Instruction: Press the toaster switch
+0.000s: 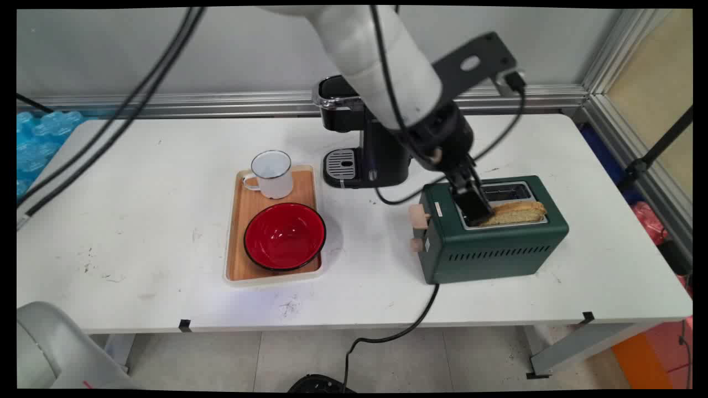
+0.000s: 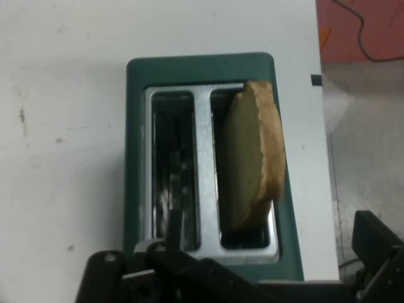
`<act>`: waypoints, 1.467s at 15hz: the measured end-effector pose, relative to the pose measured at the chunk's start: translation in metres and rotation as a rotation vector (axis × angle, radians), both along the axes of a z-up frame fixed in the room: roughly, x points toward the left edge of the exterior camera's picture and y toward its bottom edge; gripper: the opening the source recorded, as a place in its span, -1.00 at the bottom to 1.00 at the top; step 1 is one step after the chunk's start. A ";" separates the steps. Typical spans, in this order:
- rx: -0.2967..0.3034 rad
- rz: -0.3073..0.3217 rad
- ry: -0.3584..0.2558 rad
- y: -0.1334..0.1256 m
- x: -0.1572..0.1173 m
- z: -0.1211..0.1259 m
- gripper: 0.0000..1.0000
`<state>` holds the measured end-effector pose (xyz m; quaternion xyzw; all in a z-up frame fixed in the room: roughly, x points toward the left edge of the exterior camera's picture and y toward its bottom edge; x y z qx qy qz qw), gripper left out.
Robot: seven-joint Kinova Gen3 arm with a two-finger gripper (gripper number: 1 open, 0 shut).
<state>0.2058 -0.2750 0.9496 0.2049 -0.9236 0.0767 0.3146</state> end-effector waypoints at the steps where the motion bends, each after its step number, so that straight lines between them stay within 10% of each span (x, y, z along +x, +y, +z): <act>1: 0.000 -0.003 -0.005 0.003 0.007 0.005 1.00; 12: -0.001 0.002 -0.034 0.027 0.073 0.036 1.00; 22: 0.019 0.026 -0.062 0.028 0.092 -0.004 1.00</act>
